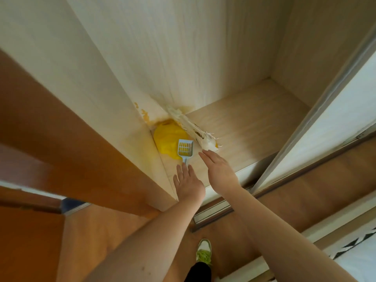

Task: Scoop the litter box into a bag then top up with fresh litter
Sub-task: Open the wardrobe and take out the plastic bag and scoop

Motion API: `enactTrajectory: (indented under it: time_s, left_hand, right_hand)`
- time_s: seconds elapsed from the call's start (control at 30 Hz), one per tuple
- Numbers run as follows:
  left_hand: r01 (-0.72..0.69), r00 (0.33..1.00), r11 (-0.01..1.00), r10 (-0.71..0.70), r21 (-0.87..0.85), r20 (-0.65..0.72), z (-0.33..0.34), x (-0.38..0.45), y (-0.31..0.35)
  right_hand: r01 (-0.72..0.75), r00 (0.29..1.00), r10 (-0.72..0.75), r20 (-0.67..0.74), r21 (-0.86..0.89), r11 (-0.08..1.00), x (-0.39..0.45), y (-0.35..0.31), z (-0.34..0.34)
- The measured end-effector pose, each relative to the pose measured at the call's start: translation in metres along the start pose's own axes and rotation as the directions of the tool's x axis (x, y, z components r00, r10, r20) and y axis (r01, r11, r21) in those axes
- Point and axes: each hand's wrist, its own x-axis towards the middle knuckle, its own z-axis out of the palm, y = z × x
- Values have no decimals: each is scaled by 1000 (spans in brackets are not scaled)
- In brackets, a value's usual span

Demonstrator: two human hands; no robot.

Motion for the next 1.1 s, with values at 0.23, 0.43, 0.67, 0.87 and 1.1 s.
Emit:
enactTrajectory:
  time_s: [0.23,0.43,0.67,0.87,1.1]
  left_hand:
    - [135,990,991,-135,-16,32,25,51,1]
    - [116,990,981,-126,157,57,50,95,-2]
    - [22,988,786,-113,617,109,60,164,-47]
    - [-22,985,701,-107,713,136,86,200,-66]
    - [53,985,810,-139,584,103,122,225,-57]
  right_hand:
    - [-92,995,90,38,45,995,2,43,38]
    - [-124,986,110,125,106,987,-2,69,85]
    - [-162,947,123,296,114,980,-6,83,148]
    - [-198,925,158,345,85,976,1,73,193]
    - [-254,873,223,434,12,967,24,78,220]
